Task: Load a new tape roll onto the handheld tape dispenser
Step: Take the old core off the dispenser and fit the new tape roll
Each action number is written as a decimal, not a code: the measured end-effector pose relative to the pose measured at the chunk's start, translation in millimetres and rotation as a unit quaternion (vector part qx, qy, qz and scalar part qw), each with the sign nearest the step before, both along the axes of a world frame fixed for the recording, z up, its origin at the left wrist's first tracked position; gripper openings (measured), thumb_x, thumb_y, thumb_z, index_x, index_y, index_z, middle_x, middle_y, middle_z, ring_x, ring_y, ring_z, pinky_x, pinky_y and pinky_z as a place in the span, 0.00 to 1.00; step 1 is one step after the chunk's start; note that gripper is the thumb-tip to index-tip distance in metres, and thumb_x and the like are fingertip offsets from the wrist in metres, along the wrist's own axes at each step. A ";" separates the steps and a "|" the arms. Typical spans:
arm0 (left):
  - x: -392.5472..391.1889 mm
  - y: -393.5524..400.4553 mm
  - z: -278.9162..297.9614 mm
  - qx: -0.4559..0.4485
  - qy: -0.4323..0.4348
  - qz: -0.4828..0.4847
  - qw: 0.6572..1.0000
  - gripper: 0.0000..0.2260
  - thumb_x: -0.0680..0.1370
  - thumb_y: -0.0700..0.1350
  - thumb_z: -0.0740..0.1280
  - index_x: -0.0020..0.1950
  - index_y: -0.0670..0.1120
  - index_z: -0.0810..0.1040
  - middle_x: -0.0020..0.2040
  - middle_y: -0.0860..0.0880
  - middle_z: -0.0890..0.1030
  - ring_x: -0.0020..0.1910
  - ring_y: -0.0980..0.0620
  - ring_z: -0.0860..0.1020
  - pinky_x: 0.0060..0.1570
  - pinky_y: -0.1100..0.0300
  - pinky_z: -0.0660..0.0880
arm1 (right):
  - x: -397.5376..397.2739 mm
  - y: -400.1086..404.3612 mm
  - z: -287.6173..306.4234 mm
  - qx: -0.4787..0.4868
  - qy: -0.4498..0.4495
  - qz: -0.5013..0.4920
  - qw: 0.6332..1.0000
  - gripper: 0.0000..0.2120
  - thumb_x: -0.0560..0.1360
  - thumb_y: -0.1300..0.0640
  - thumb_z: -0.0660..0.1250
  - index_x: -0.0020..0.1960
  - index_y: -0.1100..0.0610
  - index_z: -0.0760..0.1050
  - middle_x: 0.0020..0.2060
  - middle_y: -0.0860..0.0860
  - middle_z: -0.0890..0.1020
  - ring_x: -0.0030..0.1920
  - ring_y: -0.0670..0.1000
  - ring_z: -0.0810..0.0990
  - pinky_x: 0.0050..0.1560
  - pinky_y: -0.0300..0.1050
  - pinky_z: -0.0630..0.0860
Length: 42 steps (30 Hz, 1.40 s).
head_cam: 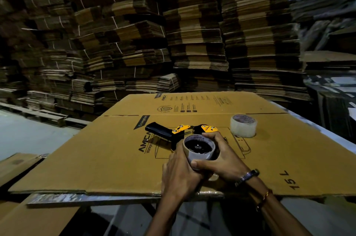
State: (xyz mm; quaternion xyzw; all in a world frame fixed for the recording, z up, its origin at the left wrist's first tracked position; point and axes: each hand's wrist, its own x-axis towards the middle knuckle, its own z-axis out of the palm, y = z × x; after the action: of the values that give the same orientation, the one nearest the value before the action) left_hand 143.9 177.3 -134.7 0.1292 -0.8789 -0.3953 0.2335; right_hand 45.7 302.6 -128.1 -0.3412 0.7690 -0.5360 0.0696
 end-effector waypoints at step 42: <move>-3.0 -3.4 2.2 0.004 -0.013 -0.005 1.000 0.34 0.62 0.59 0.75 0.63 0.62 0.63 0.52 0.59 0.80 0.49 0.55 0.79 0.49 0.53 0.79 | 13.7 -8.8 1.6 0.019 0.035 -0.052 0.998 0.46 0.56 0.39 0.81 0.69 0.43 0.65 0.60 0.40 0.79 0.60 0.44 0.79 0.64 0.48 0.76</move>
State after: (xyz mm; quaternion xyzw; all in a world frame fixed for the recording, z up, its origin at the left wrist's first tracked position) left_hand 140.9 174.0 -132.6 0.1309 -0.8809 -0.3987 0.2191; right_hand 59.4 293.8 -126.5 -0.3180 0.7978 -0.5118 0.0214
